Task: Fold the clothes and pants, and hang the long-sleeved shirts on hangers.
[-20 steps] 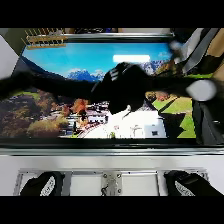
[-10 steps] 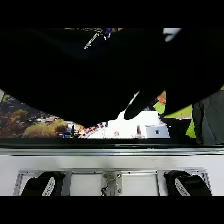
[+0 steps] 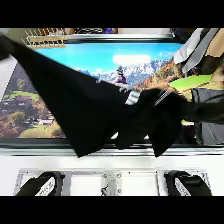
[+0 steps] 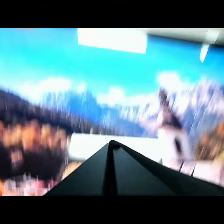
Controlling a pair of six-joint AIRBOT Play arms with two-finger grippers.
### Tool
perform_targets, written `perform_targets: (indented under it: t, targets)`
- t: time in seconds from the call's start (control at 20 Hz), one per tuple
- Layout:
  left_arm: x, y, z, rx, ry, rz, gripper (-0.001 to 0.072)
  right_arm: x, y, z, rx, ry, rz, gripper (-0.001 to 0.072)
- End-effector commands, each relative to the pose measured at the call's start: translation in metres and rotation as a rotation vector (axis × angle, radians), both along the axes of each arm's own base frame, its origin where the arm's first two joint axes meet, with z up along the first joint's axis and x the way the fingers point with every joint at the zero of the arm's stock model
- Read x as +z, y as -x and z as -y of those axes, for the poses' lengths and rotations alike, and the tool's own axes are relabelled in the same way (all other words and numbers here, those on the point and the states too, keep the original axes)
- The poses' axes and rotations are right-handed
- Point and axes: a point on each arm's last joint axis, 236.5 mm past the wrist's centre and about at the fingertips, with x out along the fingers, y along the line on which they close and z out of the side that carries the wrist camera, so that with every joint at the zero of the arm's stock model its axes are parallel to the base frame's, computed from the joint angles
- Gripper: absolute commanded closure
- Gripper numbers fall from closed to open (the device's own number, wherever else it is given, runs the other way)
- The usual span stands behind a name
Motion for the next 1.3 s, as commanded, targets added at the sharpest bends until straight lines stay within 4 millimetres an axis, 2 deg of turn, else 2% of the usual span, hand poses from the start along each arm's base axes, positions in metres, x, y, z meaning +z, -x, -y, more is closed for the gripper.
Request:
perform_targets:
  t: [0.0, 0.05, 0.1, 0.15, 0.2, 0.25, 0.3, 0.35, 0.4, 0.5, 0.6, 0.75, 0.85, 1.05, 1.25]
  targets:
    - [-0.156, -0.001, 0.015, -0.05, 0.029, -0.406, 0.0704, -0.083, -0.045, 0.023, -0.097, 0.001, -0.057, 0.0678]
    - [-0.186, 0.002, 0.024, -0.077, 0.024, -0.475, 0.0704, -0.087, -0.072, 0.037, -0.171, -0.023, -0.012, 0.0498]
    - [-0.207, 0.004, 0.032, -0.104, 0.014, -0.515, 0.0704, -0.087, -0.097, 0.055, -0.255, -0.059, 0.027, 0.0145]
    - [-0.224, 0.006, 0.039, -0.126, 0.005, -0.546, 0.0704, -0.083, -0.115, 0.071, -0.326, -0.104, 0.048, 0.0048]
    - [-0.234, 0.006, 0.044, -0.138, 0.002, -0.568, 0.0704, -0.075, -0.127, 0.088, -0.369, -0.144, 0.07, 0.0087]
    - [-0.241, 0.005, 0.048, -0.147, -0.001, -0.582, 0.0704, -0.065, -0.133, 0.1, -0.359, -0.151, 0.111, 0.0172]
    - [-0.245, 0.004, 0.05, -0.151, -0.002, -0.588, 0.0704, -0.056, -0.132, 0.109, -0.355, -0.155, 0.143, 0.0218]
    - [-0.248, 0.002, 0.051, -0.149, -0.001, -0.588, 0.0703, -0.051, -0.121, 0.11, -0.335, -0.151, 0.136, 0.0218]
    - [-0.249, 0.001, 0.05, -0.148, -0.001, -0.588, 0.0704, -0.055, -0.103, 0.101, -0.265, -0.13, 0.102, 0.0221]
    - [-0.247, -0.001, 0.048, -0.141, 0.0, -0.576, 0.0704, -0.078, -0.061, 0.073, -0.207, -0.151, -0.017, 0.0226]
    - [-0.247, -0.002, 0.048, -0.139, 0.001, -0.573, 0.0704, -0.12, -0.032, 0.049, -0.247, -0.192, -0.109, 0.0226]
    - [-0.247, -0.002, 0.048, -0.139, 0.001, -0.573, 0.0704, -0.193, -0.009, 0.024, -0.36, -0.237, -0.194, 0.0226]
    - [-0.247, -0.003, 0.048, -0.138, 0.001, -0.571, 0.0704, -0.22, -0.003, 0.0, -0.384, -0.302, -0.22, 0.0226]
    - [-0.247, -0.003, 0.048, -0.138, 0.001, -0.571, 0.0704, -0.243, -0.013, -0.029, -0.365, -0.325, -0.219, 0.0226]
    - [-0.247, -0.003, 0.048, -0.138, 0.001, -0.571, 0.0703, -0.239, -0.029, -0.055, -0.354, -0.418, -0.178, 0.0227]
